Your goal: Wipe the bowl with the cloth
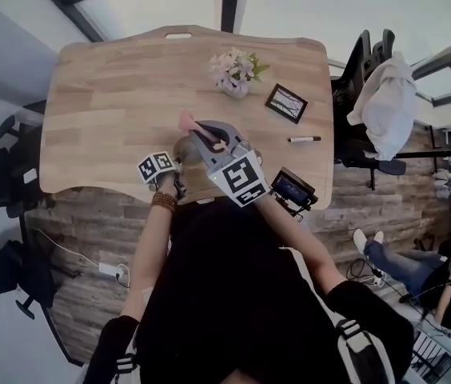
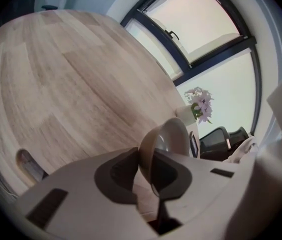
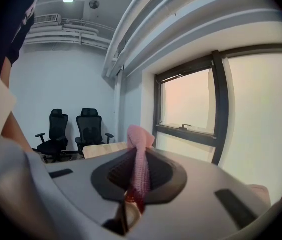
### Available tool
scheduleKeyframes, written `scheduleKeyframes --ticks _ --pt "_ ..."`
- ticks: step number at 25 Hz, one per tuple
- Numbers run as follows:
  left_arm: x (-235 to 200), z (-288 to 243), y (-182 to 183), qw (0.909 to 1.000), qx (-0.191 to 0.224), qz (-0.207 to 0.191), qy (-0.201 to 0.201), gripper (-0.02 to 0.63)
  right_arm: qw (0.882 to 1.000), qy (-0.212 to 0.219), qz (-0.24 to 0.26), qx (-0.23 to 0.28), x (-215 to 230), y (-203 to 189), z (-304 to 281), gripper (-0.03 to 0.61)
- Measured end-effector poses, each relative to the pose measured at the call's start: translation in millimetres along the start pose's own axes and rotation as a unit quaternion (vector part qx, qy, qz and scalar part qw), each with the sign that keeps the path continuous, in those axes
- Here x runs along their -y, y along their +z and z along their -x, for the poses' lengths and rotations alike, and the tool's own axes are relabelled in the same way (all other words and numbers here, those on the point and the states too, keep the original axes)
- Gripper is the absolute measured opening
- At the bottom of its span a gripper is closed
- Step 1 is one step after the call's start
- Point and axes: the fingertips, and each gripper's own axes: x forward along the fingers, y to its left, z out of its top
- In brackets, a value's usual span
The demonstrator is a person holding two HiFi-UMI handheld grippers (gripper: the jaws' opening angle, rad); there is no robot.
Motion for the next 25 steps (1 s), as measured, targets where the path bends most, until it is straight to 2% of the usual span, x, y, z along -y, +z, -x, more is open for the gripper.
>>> scheduleKeyframes --ticks 3,6,9,12,15,17,18,19,20,21,22,23,25 --pt "-3 -2 -4 0.9997 -0.006 -0.021 -0.006 0.049 1.000 0.001 -0.005 -0.002 1 -2 -3 0.021" --pt "-3 0 -6 0.9997 -0.005 -0.007 -0.024 0.135 1.000 -0.001 -0.011 -0.004 4 -5 -5 0.021" --pt "-5 9 -4 0.9992 0.007 0.016 -0.036 0.160 1.000 -0.008 -0.015 -0.002 7 -5 -6 0.023" --pt "-5 24 1 0.9991 0.021 0.006 -0.038 0.164 1.000 -0.013 -0.018 0.002 9 -3 -5 0.023" --pt "0 42 8 0.9984 0.034 -0.030 -0.034 0.175 1.000 -0.014 -0.020 0.003 8 -3 -5 0.023" --pt "9 61 23 0.9934 0.069 -0.091 -0.010 0.173 1.000 -0.014 -0.021 0.005 7 -3 -4 0.025" --pt "18 74 34 0.9870 0.095 -0.130 0.002 0.173 1.000 -0.014 -0.021 0.009 6 -2 -4 0.025" --pt "31 89 46 0.9772 0.125 -0.171 0.010 0.173 1.000 -0.014 -0.020 0.016 5 0 -4 0.025" --pt "48 106 60 0.9636 0.163 -0.212 0.014 0.173 0.999 -0.014 -0.019 0.024 4 4 -4 0.025" --pt "69 126 73 0.9454 0.207 -0.252 0.013 0.169 0.999 -0.015 -0.018 0.034 3 7 -4 0.025" --pt "91 148 85 0.9219 0.257 -0.290 0.009 0.159 0.999 -0.016 -0.017 0.043 3 11 -4 0.026" --pt "114 173 95 0.8934 0.310 -0.325 0.002 0.142 0.998 -0.016 -0.017 0.053 2 15 -4 0.026" --pt "153 222 103 0.8304 0.406 -0.381 -0.013 0.103 0.997 -0.012 -0.018 0.075 -2 23 -2 0.028"
